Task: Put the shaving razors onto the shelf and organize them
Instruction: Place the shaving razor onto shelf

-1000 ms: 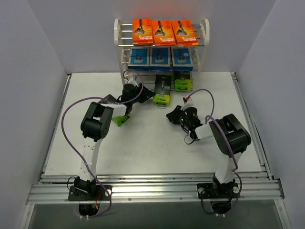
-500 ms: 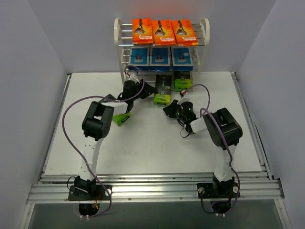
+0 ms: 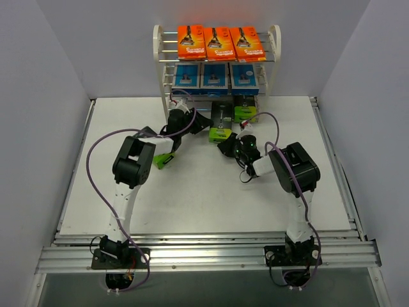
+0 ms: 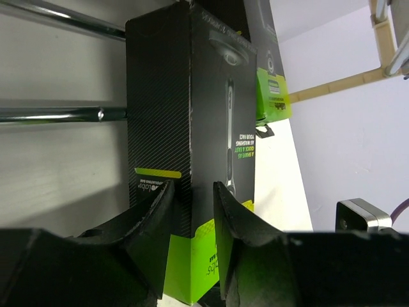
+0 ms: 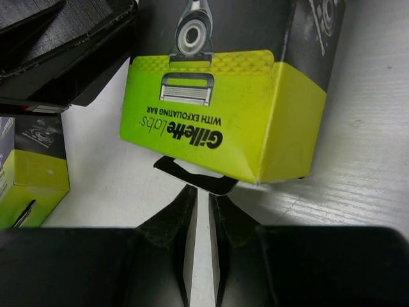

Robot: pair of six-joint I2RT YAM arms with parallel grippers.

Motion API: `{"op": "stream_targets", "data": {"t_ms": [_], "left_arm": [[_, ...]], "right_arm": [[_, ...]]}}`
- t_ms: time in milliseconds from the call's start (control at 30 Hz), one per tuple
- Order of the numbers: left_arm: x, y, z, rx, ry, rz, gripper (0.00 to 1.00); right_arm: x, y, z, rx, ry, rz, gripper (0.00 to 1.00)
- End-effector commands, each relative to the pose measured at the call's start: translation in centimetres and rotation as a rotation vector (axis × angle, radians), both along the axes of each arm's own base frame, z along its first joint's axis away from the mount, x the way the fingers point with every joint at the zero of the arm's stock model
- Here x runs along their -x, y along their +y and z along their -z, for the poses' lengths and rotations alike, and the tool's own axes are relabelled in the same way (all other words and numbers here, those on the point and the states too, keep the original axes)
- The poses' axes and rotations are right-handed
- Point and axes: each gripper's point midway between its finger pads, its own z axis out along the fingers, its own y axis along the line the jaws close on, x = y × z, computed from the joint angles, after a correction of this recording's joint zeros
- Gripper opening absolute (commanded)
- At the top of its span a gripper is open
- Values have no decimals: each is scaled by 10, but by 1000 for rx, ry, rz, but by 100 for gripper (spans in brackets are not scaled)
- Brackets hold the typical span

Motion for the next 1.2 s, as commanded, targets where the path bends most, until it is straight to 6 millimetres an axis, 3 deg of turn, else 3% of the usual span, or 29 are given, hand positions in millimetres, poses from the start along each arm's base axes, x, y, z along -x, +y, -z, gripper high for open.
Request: {"op": "stream_targets", "data": {"t_ms": [0, 400, 433, 633, 700, 733, 1167], "left_arm": [[-5, -17, -36, 54, -97, 33, 39], [-6, -22, -41, 59, -106, 41, 40], [-6, -22, -42, 58, -105, 39, 49], [-5, -19, -49, 49, -117, 30, 67], [-4, -18, -53, 45, -128, 28, 92], [-3, -18, -53, 41, -128, 27, 94], [4, -14, -56, 20, -154, 36, 94]], "right_arm": [[-20, -3, -19, -18, -71, 38, 9], [-39, -19, -25, 1, -87, 81, 9], [-41, -19, -27, 2, -91, 82, 9], [-49, -18, -33, 5, -104, 82, 9], [-52, -18, -35, 7, -108, 83, 9], [-53, -18, -36, 6, -111, 83, 9], [-65, -17, -52, -1, -149, 104, 10]]}}
